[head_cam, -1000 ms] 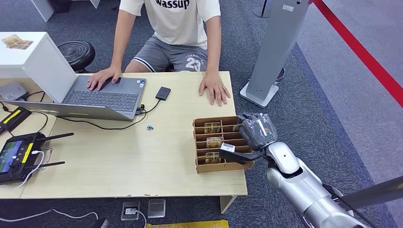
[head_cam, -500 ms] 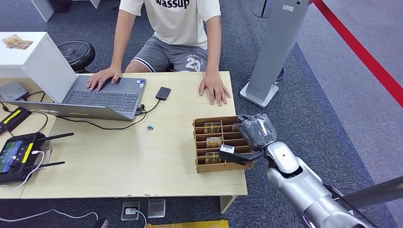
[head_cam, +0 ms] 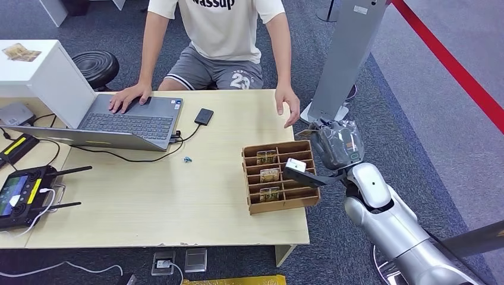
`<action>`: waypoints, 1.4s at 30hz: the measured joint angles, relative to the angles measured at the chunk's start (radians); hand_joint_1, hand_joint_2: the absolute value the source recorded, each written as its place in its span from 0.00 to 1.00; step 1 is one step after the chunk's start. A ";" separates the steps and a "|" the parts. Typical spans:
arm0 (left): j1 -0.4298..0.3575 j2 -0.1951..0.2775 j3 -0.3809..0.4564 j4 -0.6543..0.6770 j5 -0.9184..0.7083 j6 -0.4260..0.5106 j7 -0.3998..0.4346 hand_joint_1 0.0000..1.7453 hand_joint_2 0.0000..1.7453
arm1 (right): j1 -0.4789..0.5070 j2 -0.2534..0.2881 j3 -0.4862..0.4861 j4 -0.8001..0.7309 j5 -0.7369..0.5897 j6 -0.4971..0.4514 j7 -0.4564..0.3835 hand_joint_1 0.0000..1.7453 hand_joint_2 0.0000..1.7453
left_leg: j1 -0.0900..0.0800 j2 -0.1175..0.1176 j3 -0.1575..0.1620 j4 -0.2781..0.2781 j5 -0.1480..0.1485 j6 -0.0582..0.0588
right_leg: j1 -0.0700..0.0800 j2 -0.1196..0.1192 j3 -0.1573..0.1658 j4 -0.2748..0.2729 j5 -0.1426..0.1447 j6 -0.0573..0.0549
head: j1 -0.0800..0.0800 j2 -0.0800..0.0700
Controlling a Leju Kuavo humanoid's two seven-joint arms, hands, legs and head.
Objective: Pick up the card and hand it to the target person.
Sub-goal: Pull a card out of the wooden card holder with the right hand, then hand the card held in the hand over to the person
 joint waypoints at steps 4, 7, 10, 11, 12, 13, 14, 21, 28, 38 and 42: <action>0.000 -0.001 0.000 0.000 0.000 0.000 0.000 0.00 0.75 | 0.000 -0.004 -0.027 -0.085 0.012 0.004 -0.003 1.00 1.00 | 0.000 0.000 0.000 0.000 0.000 0.000 | 0.000 0.000 0.000 0.000 0.000 0.000 | -0.001 0.000; 0.000 -0.001 0.000 0.000 0.000 0.000 0.000 0.00 1.00 | 0.001 -0.003 -0.036 -0.132 0.027 0.013 -0.007 1.00 1.00 | 0.000 0.000 0.000 0.000 0.000 0.000 | 0.000 0.000 0.000 0.000 0.000 0.000 | -0.001 0.000; 0.000 -0.002 0.000 0.000 -0.001 0.000 0.000 0.00 1.00 | 0.001 0.000 -0.040 -0.160 0.039 0.017 -0.008 1.00 1.00 | 0.000 0.000 0.000 0.000 0.000 0.000 | 0.000 0.000 0.000 0.000 0.000 0.000 | 0.000 0.000; 0.000 -0.002 0.000 0.000 -0.002 0.000 0.000 0.00 1.00 | 0.001 0.002 -0.041 -0.167 0.044 0.016 -0.007 1.00 1.00 | 0.000 0.000 0.000 0.000 0.000 0.000 | 0.000 0.000 0.000 0.000 0.000 0.000 | 0.000 0.000; 0.000 -0.002 0.000 0.000 -0.004 0.000 0.000 0.00 1.00 | 0.001 0.005 -0.042 -0.172 0.050 0.015 -0.007 1.00 1.00 | 0.000 0.000 0.000 0.000 0.000 0.000 | 0.000 0.000 0.000 0.000 0.000 0.000 | 0.000 0.000; -0.001 -0.003 0.000 0.000 -0.005 0.000 0.000 0.00 1.00 | 0.001 0.008 -0.042 -0.176 0.058 0.010 -0.006 1.00 1.00 | 0.000 0.000 0.000 0.000 0.000 0.000 | 0.000 0.000 0.000 0.000 0.000 0.000 | 0.000 0.000; -0.001 -0.003 0.000 0.000 -0.007 0.000 -0.001 0.00 1.00 | 0.000 0.011 -0.043 -0.179 0.071 0.004 -0.007 1.00 1.00 | 0.000 0.000 0.000 0.000 0.000 0.000 | 0.000 0.000 0.000 0.000 0.000 0.000 | 0.000 0.000; -0.001 -0.008 -0.001 -0.001 -0.019 -0.004 -0.010 0.00 1.00 | -0.019 0.035 -0.034 -0.174 0.206 -0.041 0.011 0.50 1.00 | 0.000 0.000 -0.001 0.000 0.000 0.000 | 0.000 -0.001 0.000 0.000 0.000 0.000 | -0.001 0.000; -0.002 -0.010 -0.001 -0.001 -0.018 -0.007 -0.015 0.00 1.00 | -0.028 0.054 -0.025 -0.144 0.100 0.040 0.027 0.00 1.00 | 0.000 0.000 -0.001 0.000 0.000 0.000 | 0.000 -0.001 0.000 0.000 0.000 0.000 | 0.001 0.000; -0.001 -0.010 -0.001 -0.001 0.001 -0.007 -0.022 0.00 1.00 | 0.091 0.062 -0.052 -0.245 -0.332 0.183 0.057 0.00 1.00 | 0.000 0.000 -0.001 0.000 0.000 0.000 | 0.000 0.000 -0.001 0.000 0.000 0.000 | 0.000 0.000; 0.001 -0.013 -0.001 -0.001 0.010 -0.004 -0.025 0.00 1.00 | 0.189 0.054 -0.094 -0.355 -0.497 0.223 0.055 0.00 1.00 | 0.000 0.000 -0.001 0.000 0.000 0.000 | 0.000 -0.001 -0.002 0.000 0.000 0.000 | -0.001 0.000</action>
